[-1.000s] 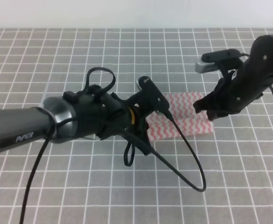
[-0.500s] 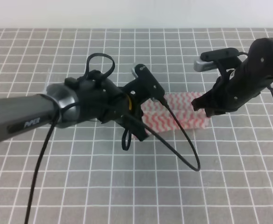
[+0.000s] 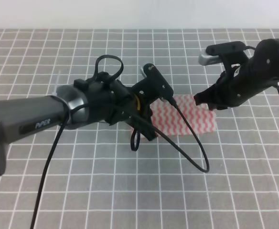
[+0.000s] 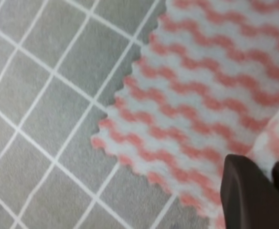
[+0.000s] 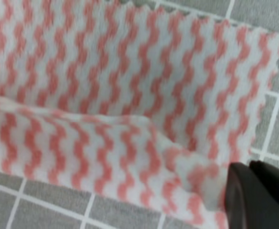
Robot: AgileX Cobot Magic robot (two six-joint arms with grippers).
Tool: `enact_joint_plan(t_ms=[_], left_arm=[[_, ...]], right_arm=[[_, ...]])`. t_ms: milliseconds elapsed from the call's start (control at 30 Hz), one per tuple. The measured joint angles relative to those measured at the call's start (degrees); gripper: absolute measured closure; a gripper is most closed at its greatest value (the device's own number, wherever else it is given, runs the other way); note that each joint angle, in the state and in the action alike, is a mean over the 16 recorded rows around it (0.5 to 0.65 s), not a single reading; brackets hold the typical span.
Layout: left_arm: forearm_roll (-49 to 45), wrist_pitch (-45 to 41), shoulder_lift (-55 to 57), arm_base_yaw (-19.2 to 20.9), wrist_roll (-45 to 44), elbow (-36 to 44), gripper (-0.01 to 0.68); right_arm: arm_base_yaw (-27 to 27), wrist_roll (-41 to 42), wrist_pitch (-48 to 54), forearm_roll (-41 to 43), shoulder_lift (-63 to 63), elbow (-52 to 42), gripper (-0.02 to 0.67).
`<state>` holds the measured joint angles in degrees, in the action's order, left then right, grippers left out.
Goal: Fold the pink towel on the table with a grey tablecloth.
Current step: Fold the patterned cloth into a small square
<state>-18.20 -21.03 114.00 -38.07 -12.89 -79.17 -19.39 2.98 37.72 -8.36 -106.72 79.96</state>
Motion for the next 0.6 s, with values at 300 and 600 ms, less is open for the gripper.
enact_joint_plan(t_ms=[300,600], left_arm=[[0.0,1.8,0.8,0.0,-1.4,0.0,0.674],[-0.2,2.6,1.2,0.0,-2.3,0.0,0.674]], right_arm=[[0.0,0.2,-2.0,0.0,-0.1,0.0,0.664],[0.0,1.1,-2.8,-0.1,0.1,0.0,0.630]])
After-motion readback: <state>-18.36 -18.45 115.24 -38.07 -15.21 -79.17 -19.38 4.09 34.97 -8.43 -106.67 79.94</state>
